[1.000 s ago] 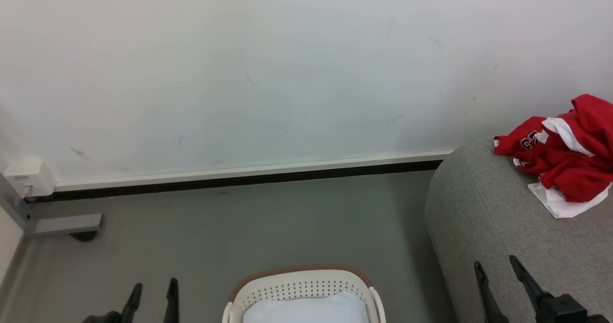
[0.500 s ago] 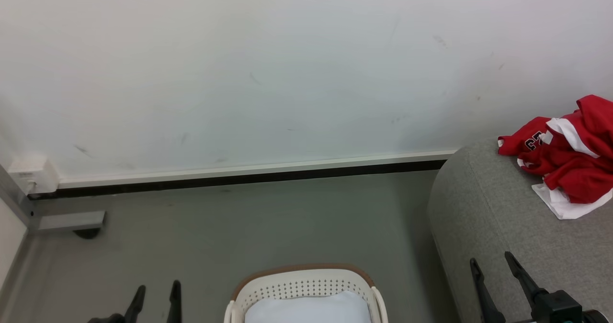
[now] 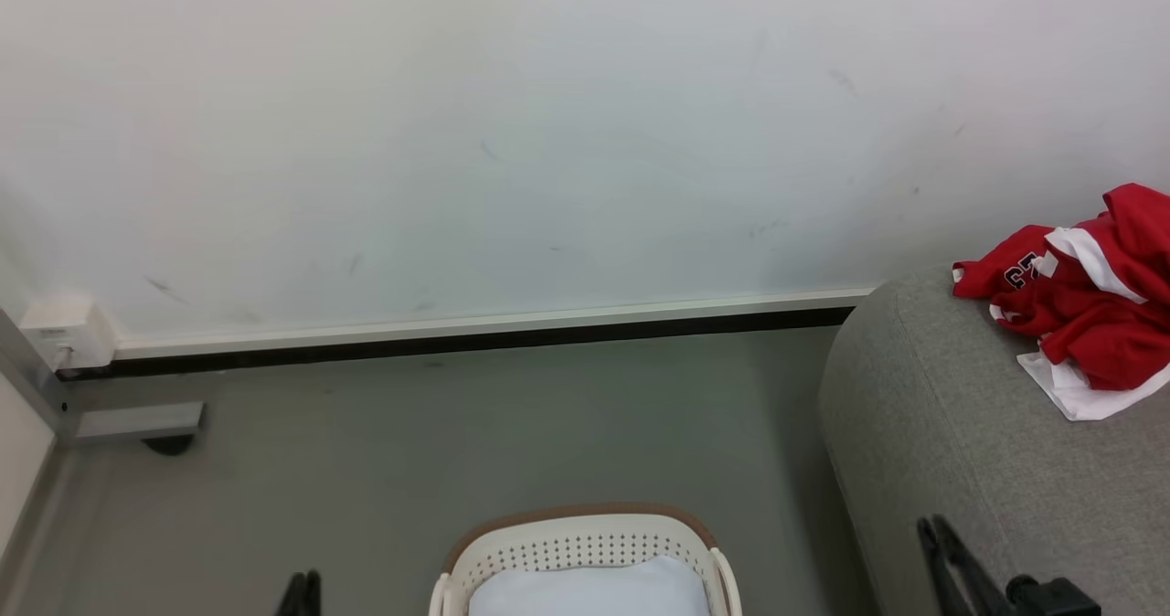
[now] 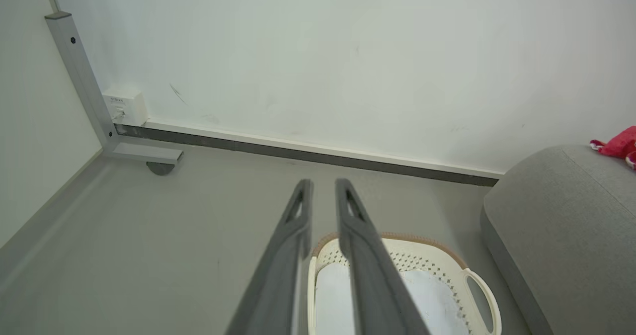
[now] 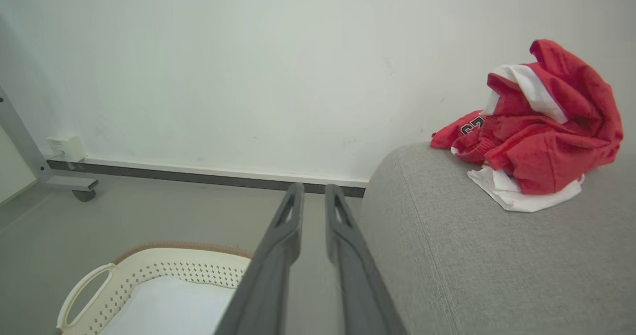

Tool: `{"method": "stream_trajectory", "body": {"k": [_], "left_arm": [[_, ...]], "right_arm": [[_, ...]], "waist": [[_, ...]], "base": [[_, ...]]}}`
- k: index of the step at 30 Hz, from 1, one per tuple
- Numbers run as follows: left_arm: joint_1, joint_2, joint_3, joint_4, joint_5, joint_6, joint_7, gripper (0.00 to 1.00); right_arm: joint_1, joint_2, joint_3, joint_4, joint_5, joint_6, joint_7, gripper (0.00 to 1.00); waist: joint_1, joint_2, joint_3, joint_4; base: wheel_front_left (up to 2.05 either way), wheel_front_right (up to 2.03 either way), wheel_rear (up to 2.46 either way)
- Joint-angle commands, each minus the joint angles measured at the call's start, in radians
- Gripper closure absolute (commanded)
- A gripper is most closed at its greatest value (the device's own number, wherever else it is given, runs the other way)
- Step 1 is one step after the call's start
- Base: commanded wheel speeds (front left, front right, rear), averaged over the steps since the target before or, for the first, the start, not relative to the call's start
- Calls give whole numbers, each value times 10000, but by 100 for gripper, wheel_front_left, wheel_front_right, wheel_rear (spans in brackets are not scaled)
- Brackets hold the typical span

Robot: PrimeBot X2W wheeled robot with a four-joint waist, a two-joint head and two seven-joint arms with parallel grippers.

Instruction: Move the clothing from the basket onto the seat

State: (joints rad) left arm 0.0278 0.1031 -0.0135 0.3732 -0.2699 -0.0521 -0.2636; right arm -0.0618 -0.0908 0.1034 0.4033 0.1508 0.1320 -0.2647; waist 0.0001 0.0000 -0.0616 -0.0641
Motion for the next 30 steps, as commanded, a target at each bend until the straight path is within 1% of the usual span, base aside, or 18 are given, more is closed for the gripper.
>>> {"method": "stream_trajectory", "body": {"k": [1, 18, 28, 30], "left_arm": [[1, -27, 24, 80, -94, -6, 50, 100], [-325, -131, 314, -236, -3064, -183, 890, 100], [-480, -187, 445, -400, -4554, -273, 1294, 100], [-496, -193, 459, -416, -4693, -283, 1333, 100]], "right_arm": [[33, 9, -36, 64, 103, 0, 43, 100], [-98, 96, -523, -325, 3332, -3, 883, 100], [-164, 132, -755, -525, 4955, -5, 1295, 100], [-170, 136, -777, -542, 5111, -5, 1335, 100]], "waist": [[0, 0, 3, 3], [0, 0, 91, 90], [0, 0, 143, 141], [0, 0, 148, 146]], "base": [[0, 0, 0], [0, 0, 0], [0, 0, 0], [0, 0, 0]]}}
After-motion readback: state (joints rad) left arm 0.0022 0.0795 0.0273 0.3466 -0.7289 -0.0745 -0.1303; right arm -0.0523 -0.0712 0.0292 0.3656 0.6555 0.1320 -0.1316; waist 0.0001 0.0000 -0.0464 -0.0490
